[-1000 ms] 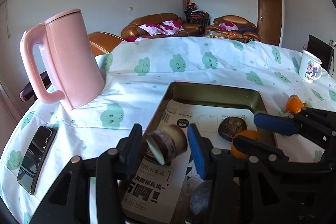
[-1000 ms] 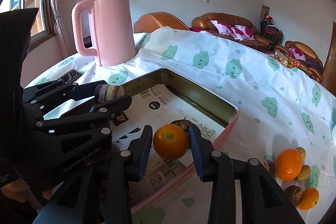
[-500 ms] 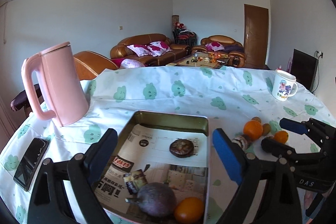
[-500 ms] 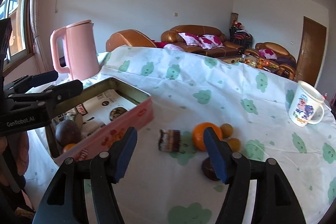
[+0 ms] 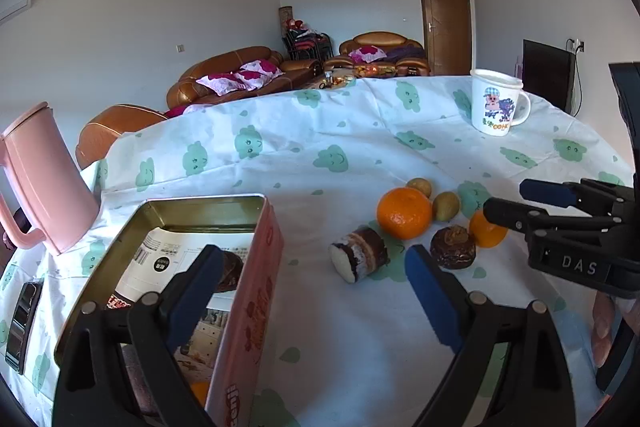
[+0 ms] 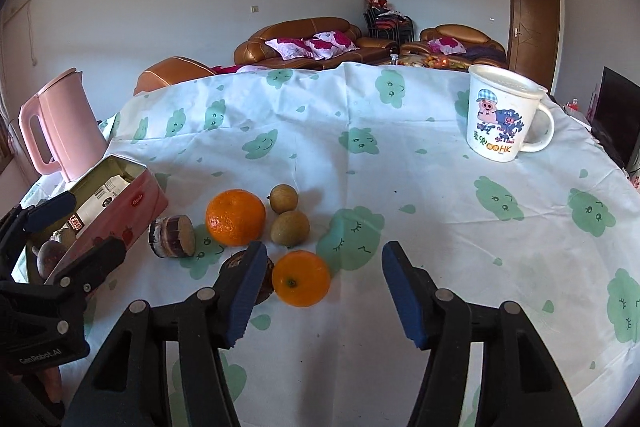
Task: Organize fruits
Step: 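Grasp another mandarin orange with the right gripper, then grasp another cake-roll slice with the left gripper while the right holds the orange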
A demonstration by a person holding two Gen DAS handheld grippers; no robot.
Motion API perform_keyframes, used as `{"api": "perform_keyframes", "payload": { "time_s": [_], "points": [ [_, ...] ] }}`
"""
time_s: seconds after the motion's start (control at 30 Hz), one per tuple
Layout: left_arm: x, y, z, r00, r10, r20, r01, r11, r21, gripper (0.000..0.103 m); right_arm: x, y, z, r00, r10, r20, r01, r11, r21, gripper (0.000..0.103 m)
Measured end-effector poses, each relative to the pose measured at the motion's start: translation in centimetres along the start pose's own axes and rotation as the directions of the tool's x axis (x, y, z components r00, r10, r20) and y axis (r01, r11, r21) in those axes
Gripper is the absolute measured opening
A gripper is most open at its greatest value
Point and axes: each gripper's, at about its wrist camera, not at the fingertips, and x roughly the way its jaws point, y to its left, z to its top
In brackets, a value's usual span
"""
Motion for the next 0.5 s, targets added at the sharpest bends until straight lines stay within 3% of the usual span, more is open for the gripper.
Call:
{"api": "perform_keyframes", "payload": {
  "time_s": [0.1, 0.17, 0.37, 0.5],
  "points": [
    [0.9, -0.2, 0.2, 0.999, -0.02, -0.028, 0.02, 1.0, -0.009, 0.089, 1.0, -0.1, 0.0, 0.998, 0.039, -0.051, -0.039, 0.999, 0.008, 0.048],
    [1.4, -0.6, 0.4, 0.998, -0.033, -0.047, 0.033, 0.999, 0.002, 0.08, 1.2, 0.0, 0.0, 0.997, 0.054, -0.06, -0.054, 0.999, 0.009, 0.048],
    [4.1, -1.4, 0.8, 0.984, -0.1, -0.144, 0.1, 0.995, -0.007, 0.067, 1.6, 0.8, -0.2, 0.992, 0.084, -0.094, -0.086, 0.996, -0.017, 0.042],
    [5.3, -1.7, 1.0, 0.98, -0.089, -0.175, 0.089, 0.996, -0.005, 0.059, 1.9, 0.2, -0.2, 0.989, 0.105, -0.103, -0.104, 0.995, 0.013, 0.04]
  ]
}}
